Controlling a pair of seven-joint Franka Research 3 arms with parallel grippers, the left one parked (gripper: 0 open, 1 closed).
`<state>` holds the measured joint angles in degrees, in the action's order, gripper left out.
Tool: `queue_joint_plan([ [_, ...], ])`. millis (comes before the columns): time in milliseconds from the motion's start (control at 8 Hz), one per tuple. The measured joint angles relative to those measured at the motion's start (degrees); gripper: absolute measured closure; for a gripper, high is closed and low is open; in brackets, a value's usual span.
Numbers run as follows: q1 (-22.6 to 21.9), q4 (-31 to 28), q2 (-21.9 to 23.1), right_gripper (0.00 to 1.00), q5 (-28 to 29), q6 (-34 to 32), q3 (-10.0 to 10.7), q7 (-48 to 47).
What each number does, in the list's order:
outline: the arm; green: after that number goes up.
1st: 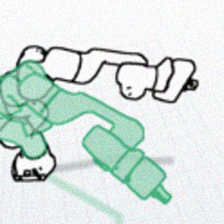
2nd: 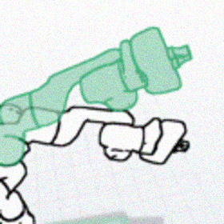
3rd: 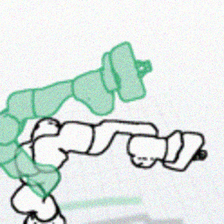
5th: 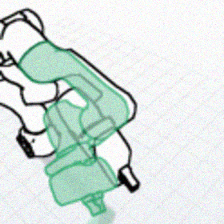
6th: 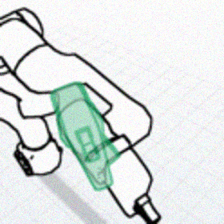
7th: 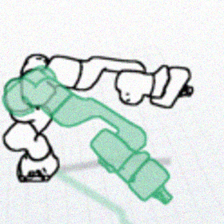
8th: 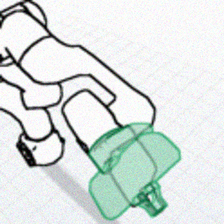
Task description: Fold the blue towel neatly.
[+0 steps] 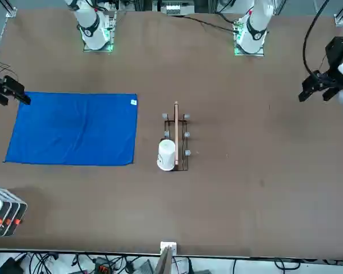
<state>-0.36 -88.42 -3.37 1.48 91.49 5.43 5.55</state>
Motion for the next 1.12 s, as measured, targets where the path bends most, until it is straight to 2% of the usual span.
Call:
queue_joint_plan([
  [375, -0.2, 0.5, 0.0, 0.0, 0.0, -0.1, 0.0, 0.1],
  [625, 1.4, 0.3, -0.6, 0.0, -0.7, -0.1, 0.9, 0.1],
  [875, 8.0, -1.7, -3.4, 0.0, -1.0, 3.1, 1.6, 0.8],
  [1125, 15.8, -8.1, -6.0, 0.0, -1.0, 11.4, 2.0, 2.4],
])
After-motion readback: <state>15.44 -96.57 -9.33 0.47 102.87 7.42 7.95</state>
